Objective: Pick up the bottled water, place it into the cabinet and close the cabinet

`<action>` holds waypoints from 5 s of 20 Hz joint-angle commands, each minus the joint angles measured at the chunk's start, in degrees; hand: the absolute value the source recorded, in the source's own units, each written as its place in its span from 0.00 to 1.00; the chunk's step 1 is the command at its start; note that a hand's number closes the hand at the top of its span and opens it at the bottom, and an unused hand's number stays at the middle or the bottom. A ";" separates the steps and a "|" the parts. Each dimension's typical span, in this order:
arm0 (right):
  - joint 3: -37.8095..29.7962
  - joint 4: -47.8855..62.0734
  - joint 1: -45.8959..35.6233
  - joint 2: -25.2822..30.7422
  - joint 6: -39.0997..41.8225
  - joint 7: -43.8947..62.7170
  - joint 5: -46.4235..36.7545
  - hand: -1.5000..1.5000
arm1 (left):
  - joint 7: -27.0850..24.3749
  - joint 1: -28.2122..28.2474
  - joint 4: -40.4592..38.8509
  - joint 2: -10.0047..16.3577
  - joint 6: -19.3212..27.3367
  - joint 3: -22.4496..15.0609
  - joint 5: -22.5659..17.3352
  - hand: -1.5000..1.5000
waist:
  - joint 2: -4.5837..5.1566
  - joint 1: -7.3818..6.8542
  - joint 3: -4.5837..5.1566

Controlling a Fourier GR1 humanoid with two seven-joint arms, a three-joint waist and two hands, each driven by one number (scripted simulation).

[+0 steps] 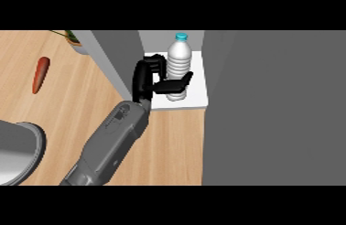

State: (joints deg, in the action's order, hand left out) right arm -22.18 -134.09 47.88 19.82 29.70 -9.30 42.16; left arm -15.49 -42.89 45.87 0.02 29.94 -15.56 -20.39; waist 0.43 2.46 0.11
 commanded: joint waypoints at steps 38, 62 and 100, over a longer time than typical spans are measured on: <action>0.29 -5.76 -1.86 0.48 -0.38 2.51 4.39 0.00 | -21.86 -23.83 -32.78 0.01 -5.19 7.68 -4.20 0.00 | 0.60 1.62 0.02; -0.01 -11.21 -2.00 -2.93 -5.79 7.35 2.17 0.00 | -18.92 5.28 6.63 -0.02 0.87 -16.77 -18.05 0.00 | -0.96 -2.33 0.01; 7.20 -17.13 0.25 3.07 15.65 7.68 -3.04 1.00 | -19.05 53.57 61.25 39.60 -15.44 -13.30 -23.93 0.00 | -1.53 -1.96 0.28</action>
State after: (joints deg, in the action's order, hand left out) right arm -13.04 -135.23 46.36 23.15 45.88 -3.55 44.92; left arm -34.06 7.46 104.44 35.78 17.93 -33.01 -40.42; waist -0.88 0.58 0.30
